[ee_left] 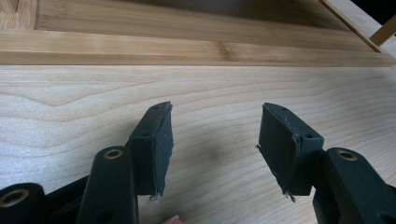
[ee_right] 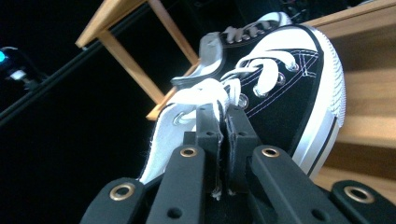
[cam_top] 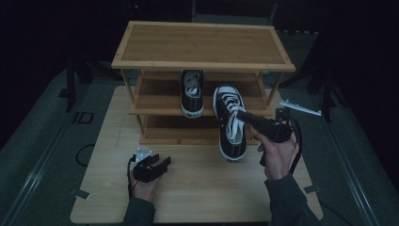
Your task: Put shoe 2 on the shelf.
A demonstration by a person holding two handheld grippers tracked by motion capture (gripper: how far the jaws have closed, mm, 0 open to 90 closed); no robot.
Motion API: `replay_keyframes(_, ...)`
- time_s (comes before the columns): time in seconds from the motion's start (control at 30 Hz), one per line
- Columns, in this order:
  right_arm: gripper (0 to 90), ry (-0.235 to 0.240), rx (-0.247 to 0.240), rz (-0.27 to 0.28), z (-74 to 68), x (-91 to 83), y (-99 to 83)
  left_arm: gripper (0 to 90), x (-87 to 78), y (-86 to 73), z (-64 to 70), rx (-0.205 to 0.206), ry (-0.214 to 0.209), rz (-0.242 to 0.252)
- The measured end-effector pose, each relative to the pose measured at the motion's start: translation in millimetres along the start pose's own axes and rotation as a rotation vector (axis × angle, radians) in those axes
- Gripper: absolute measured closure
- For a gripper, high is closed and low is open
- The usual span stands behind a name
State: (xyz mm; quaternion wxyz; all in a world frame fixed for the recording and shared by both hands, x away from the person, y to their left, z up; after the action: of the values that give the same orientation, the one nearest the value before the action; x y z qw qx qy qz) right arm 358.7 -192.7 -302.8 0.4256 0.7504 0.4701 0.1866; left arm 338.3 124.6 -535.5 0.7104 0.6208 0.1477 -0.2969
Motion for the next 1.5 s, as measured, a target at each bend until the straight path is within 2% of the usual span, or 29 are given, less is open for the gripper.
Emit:
replay_keyframes(0.17,86.3,-0.018,-0.003,-0.006,8.1,15.2,5.7,45.1,0.2,0.1,0.0,-0.003,-0.001,0.001)
replay_keyframes(0.37,86.3,-0.015,0.003,-0.002,12.2,25.9,11.3,45.1,0.1,0.1,0.0,-0.001,0.000,0.001)
replay_keyframes(0.5,86.3,-0.017,-0.014,0.011,16.6,34.4,18.8,45.1,0.1,0.1,0.0,-0.006,0.000,0.001)
replay_keyframes(0.67,86.3,-0.018,0.008,0.026,26.4,41.7,25.0,45.1,0.3,0.2,-0.1,-0.007,0.000,0.002)
replay_keyframes(0.9,86.3,-0.055,0.000,0.011,39.1,55.2,30.5,45.1,0.2,0.2,-0.1,-0.008,0.000,0.002)
replay_keyframes(1.17,86.3,-0.053,0.014,0.020,54.4,70.0,36.6,45.1,0.2,0.2,-0.1,-0.009,0.001,0.003)
replay_keyframes(1.43,86.3,-0.090,-0.018,0.016,66.5,80.8,44.4,45.1,0.1,0.2,-0.2,-0.011,0.000,0.004)
replay_keyframes(1.47,86.3,-0.098,-0.007,0.016,67.2,82.6,45.5,45.1,0.1,0.2,-0.2,-0.011,0.000,0.005)
replay_keyframes(1.5,86.3,-0.104,-0.026,0.016,71.2,85.2,47.1,45.1,0.1,0.2,-0.2,-0.011,-0.001,0.005)
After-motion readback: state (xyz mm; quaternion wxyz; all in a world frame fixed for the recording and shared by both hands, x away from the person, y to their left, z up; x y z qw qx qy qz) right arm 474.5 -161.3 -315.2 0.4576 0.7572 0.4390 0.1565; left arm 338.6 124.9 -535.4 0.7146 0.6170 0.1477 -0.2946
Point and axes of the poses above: each handheld gripper's, and its own axes: x roughly forward along the jaws, y roughly out of its top, z roughly to its right, the point moved 5 cm from there along x, roughly forward along the jaws, and after that the axes turned 12 degrees about y, right-handed, at the moved point
